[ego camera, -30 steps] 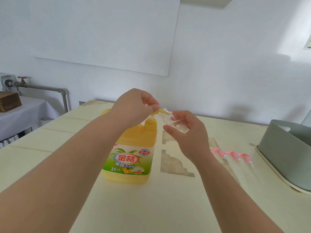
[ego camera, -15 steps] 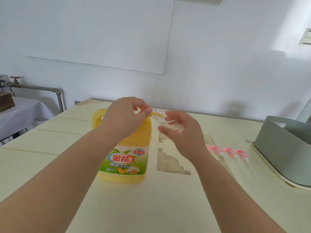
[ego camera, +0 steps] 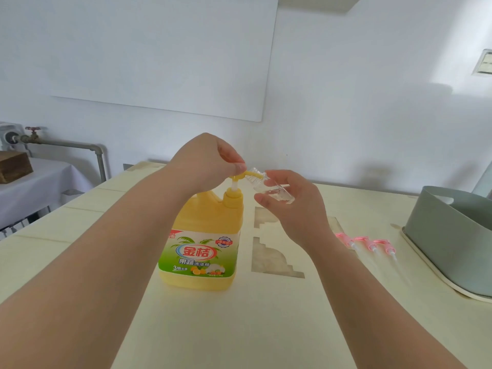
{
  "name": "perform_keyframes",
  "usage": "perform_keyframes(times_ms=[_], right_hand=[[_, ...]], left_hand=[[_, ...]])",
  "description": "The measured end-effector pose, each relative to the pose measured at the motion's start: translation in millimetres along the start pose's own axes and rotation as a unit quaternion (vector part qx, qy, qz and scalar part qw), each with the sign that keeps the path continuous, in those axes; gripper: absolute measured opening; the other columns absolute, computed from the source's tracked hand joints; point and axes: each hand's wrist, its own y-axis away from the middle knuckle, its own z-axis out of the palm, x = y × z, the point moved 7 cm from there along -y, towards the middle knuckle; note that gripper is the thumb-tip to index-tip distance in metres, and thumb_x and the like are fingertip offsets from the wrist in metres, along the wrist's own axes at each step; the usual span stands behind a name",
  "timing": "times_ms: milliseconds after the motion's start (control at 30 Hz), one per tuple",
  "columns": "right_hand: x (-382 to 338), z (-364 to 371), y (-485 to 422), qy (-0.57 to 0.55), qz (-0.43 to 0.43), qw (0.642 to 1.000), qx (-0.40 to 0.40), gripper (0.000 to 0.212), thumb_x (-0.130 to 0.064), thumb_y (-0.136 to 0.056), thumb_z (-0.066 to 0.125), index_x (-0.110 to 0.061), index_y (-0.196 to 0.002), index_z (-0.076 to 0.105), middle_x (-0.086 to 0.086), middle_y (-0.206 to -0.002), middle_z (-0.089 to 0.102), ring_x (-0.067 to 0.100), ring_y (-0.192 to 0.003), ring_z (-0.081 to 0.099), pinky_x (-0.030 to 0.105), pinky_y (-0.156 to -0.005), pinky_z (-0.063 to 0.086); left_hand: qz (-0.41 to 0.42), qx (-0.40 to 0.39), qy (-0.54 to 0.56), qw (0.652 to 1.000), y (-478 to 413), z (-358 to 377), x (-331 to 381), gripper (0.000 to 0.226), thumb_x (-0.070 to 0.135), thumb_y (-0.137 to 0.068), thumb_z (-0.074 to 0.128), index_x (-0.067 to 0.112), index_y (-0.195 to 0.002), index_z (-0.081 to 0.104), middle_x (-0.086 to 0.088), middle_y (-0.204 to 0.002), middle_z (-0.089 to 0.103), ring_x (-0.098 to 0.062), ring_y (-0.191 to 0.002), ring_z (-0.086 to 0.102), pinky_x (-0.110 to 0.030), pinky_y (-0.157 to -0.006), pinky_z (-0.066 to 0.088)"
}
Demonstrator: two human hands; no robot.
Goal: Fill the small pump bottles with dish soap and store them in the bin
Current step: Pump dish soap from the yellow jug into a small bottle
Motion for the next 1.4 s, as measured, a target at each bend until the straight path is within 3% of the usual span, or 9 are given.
perform_keyframes(times_ms=[167, 333, 567, 733, 867, 1200, 1400], right_hand=[[4, 1, 3, 0.007, -0.008, 1.0, 0.009, 0.034, -0.02, -0.077, 0.08, -0.036, -0.103, 0.064, -0.022, -0.094, 0.067, -0.011, -0.089, 0.059, 0.001, -0.07, 0.042], [12, 3, 4, 0.01, -0.005, 1.0, 0.022, 0.037, -0.021, -0.076, 0.08, -0.045, -0.097, 0.062, -0.022, -0.095, 0.068, -0.006, -0.092, 0.061, 0.019, -0.086, 0.049], [18, 6, 6, -0.006, 0.004, 1.0, 0.023, 0.037, -0.019, -0.076, 0.081, -0.042, -0.099, 0.063, -0.017, -0.095, 0.069, -0.004, -0.091, 0.063, 0.032, -0.089, 0.052], [17, 6, 5, -0.004, 0.008, 1.0, 0.021, 0.036, -0.02, -0.076, 0.08, -0.04, -0.102, 0.063, -0.019, -0.095, 0.069, -0.005, -0.091, 0.062, 0.031, -0.089, 0.052], [13, 4, 2, -0.005, 0.01, 1.0, 0.022, 0.035, -0.021, -0.076, 0.08, -0.034, -0.105, 0.066, -0.018, -0.096, 0.069, -0.002, -0.09, 0.064, 0.029, -0.088, 0.052], [11, 1, 1, 0.003, 0.004, 1.0, 0.021, 0.036, -0.022, -0.076, 0.08, -0.03, -0.109, 0.066, -0.021, -0.097, 0.068, -0.001, -0.094, 0.064, 0.025, -0.086, 0.051], [15, 4, 1, 0.003, 0.002, 1.0, 0.015, 0.035, -0.022, -0.077, 0.08, -0.039, -0.102, 0.062, -0.02, -0.098, 0.067, 0.0, -0.095, 0.062, 0.019, -0.083, 0.047]], left_hand=[[-0.005, -0.021, 0.02, 1.0, 2, 6, -3, 0.012, 0.034, -0.085, 0.067, 0.029, -0.094, 0.071, 0.019, -0.082, 0.063, 0.002, -0.079, 0.056, -0.012, -0.058, 0.035], [-0.014, -0.003, 0.019, 1.0, 5, 13, -10, 0.009, 0.036, -0.087, 0.063, 0.032, -0.093, 0.069, 0.025, -0.075, 0.052, 0.006, -0.07, 0.047, -0.012, -0.055, 0.03], [-0.017, 0.021, 0.003, 1.0, 5, 18, -16, 0.012, 0.039, -0.087, 0.062, 0.033, -0.096, 0.069, 0.019, -0.09, 0.058, -0.004, -0.085, 0.053, -0.019, -0.061, 0.034], [-0.011, -0.004, -0.054, 0.998, 0, 16, -6, 0.013, 0.034, -0.088, 0.062, 0.029, -0.098, 0.07, 0.012, -0.092, 0.063, -0.008, -0.088, 0.056, -0.022, -0.071, 0.037], [-0.001, -0.042, -0.028, 0.999, -4, 6, -2, 0.007, 0.033, -0.085, 0.067, 0.031, -0.091, 0.07, 0.019, -0.081, 0.062, -0.002, -0.083, 0.058, -0.015, -0.061, 0.038], [-0.013, -0.009, 0.059, 0.998, -1, 3, -9, 0.007, 0.034, -0.084, 0.068, 0.03, -0.086, 0.073, 0.016, -0.083, 0.068, 0.002, -0.084, 0.059, -0.014, -0.061, 0.038], [-0.012, 0.009, 0.075, 0.997, 2, 12, -19, 0.007, 0.036, -0.084, 0.068, 0.031, -0.085, 0.072, 0.012, -0.089, 0.068, -0.001, -0.088, 0.06, -0.015, -0.064, 0.037]])
